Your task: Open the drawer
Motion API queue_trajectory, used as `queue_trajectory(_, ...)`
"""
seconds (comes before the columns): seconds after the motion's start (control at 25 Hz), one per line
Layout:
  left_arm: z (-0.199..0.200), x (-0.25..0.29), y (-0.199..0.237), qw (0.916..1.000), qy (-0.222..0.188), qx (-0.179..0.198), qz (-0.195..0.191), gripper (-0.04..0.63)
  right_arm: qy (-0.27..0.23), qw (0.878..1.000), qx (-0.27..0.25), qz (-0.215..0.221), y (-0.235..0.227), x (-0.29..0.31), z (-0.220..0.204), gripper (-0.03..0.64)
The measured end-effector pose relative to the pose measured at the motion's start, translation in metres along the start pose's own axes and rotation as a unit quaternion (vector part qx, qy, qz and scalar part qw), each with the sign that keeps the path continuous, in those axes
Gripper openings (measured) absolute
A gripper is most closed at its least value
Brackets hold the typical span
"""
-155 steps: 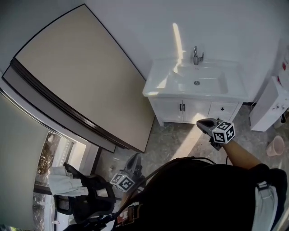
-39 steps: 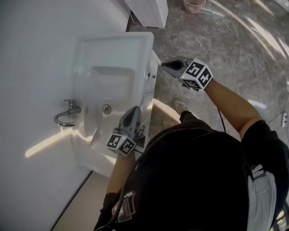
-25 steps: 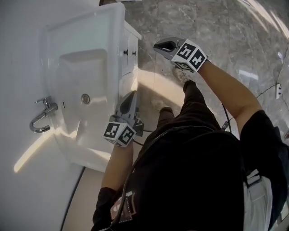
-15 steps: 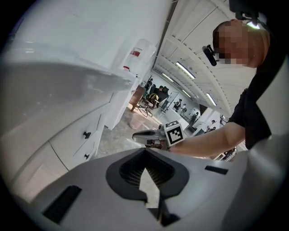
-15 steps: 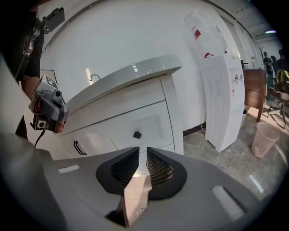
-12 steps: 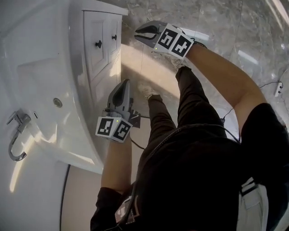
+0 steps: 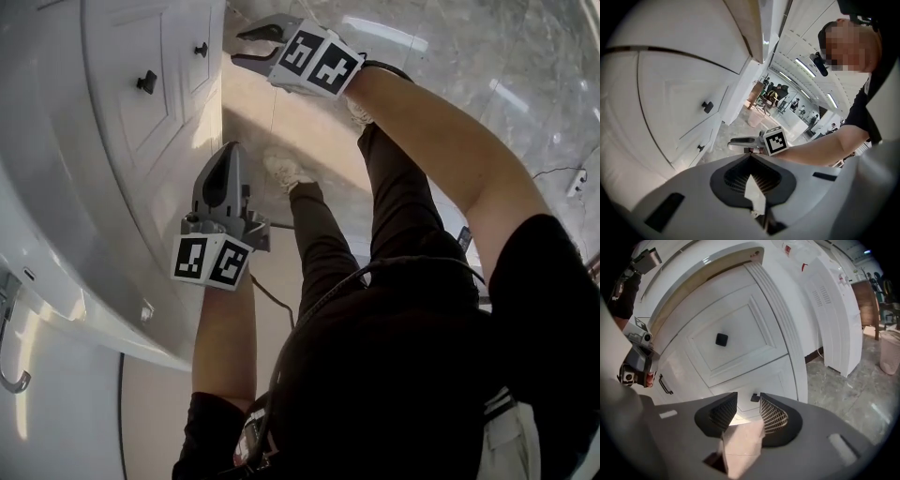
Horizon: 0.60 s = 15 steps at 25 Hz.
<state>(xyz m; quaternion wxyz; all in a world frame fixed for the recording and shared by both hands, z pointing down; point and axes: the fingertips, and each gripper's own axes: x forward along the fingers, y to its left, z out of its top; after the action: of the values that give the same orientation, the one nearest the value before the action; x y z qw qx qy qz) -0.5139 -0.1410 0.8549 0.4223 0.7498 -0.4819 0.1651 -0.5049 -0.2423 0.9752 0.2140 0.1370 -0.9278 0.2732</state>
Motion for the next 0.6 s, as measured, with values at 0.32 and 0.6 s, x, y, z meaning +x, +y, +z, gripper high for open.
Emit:
queue_trajectory(0.32,-0.036,0.029,0.055,0.9987,0.009,0.024,0.045,-0.009,-0.004,0.999,0.042,0.022,-0.019,0.071,-0.035,0.16)
queue_trajectory(0.6,-0.056,0.039,0.078,0.9979,0.014,0.025,0.058,-0.009,-0.004,0.997,0.072,0.038,-0.031,0.108,-0.041,0.16)
